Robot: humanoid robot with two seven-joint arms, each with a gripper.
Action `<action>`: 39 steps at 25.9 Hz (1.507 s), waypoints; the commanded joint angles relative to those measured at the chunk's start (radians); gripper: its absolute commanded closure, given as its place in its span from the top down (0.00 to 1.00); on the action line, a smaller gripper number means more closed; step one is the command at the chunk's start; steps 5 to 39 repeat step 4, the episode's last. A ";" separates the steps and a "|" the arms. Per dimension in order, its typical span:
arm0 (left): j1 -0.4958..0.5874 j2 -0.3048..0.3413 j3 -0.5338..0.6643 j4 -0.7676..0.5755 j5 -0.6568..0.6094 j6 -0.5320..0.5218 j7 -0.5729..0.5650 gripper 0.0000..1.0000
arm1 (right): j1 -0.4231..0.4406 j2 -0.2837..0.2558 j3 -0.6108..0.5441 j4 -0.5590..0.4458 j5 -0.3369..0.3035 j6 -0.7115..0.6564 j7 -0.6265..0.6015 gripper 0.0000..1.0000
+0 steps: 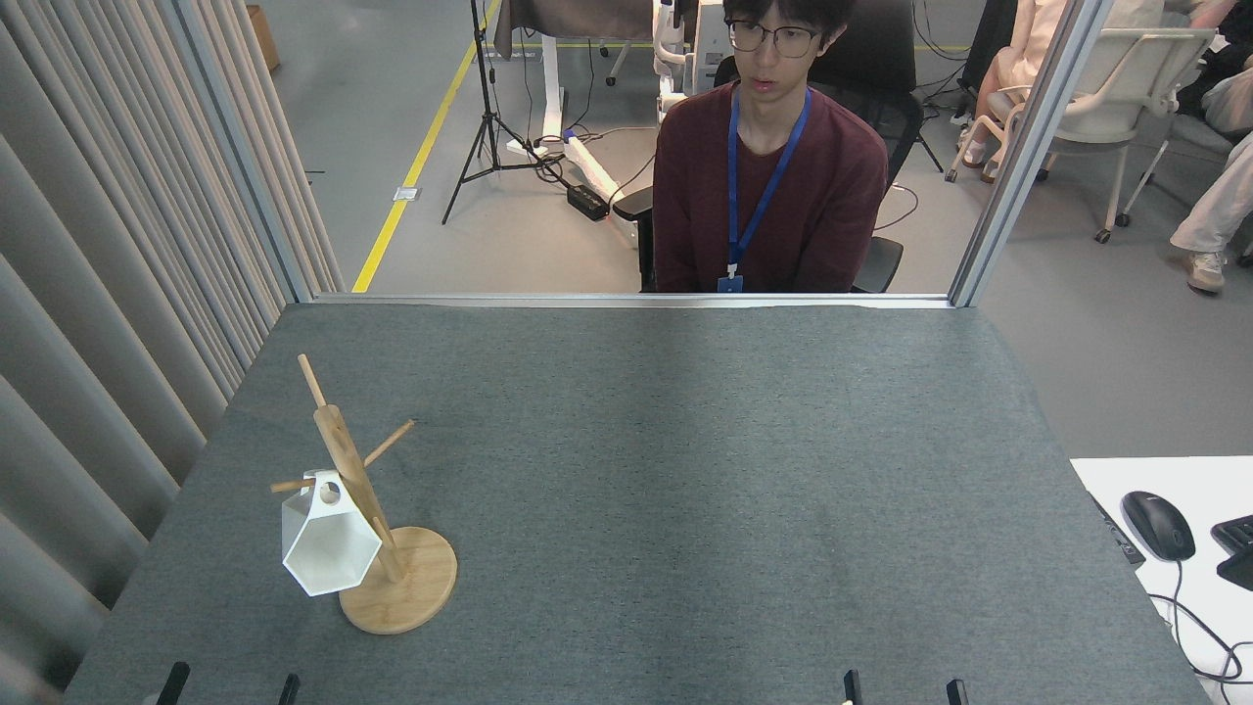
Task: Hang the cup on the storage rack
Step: 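Hook the cup onto a rack peg and withdraw the left gripper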
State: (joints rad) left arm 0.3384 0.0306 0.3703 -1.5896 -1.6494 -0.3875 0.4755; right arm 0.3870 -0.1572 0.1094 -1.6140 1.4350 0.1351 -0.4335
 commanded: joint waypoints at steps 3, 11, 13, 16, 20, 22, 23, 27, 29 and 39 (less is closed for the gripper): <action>0.034 0.017 -0.007 -0.047 0.137 -0.085 -0.080 1.00 | 0.033 -0.027 -0.004 -0.007 0.010 -0.003 0.004 0.99; 0.036 0.017 -0.008 -0.061 0.157 -0.093 -0.087 1.00 | 0.036 -0.028 -0.007 -0.009 0.010 -0.002 0.004 0.98; 0.036 0.017 -0.008 -0.061 0.157 -0.093 -0.087 1.00 | 0.036 -0.028 -0.007 -0.009 0.010 -0.002 0.004 0.98; 0.036 0.017 -0.008 -0.061 0.157 -0.093 -0.087 1.00 | 0.036 -0.028 -0.007 -0.009 0.010 -0.002 0.004 0.98; 0.036 0.017 -0.008 -0.061 0.157 -0.093 -0.087 1.00 | 0.036 -0.028 -0.007 -0.009 0.010 -0.002 0.004 0.98; 0.036 0.017 -0.008 -0.061 0.157 -0.093 -0.087 1.00 | 0.036 -0.028 -0.007 -0.009 0.010 -0.002 0.004 0.98; 0.036 0.017 -0.008 -0.061 0.157 -0.093 -0.087 1.00 | 0.036 -0.028 -0.007 -0.009 0.010 -0.002 0.004 0.98; 0.036 0.017 -0.008 -0.061 0.157 -0.093 -0.087 1.00 | 0.036 -0.028 -0.007 -0.009 0.010 -0.002 0.004 0.98; 0.036 0.017 -0.008 -0.061 0.157 -0.093 -0.087 1.00 | 0.036 -0.028 -0.007 -0.009 0.010 -0.002 0.004 0.98; 0.036 0.017 -0.008 -0.061 0.157 -0.093 -0.087 1.00 | 0.036 -0.028 -0.007 -0.009 0.010 -0.002 0.004 0.98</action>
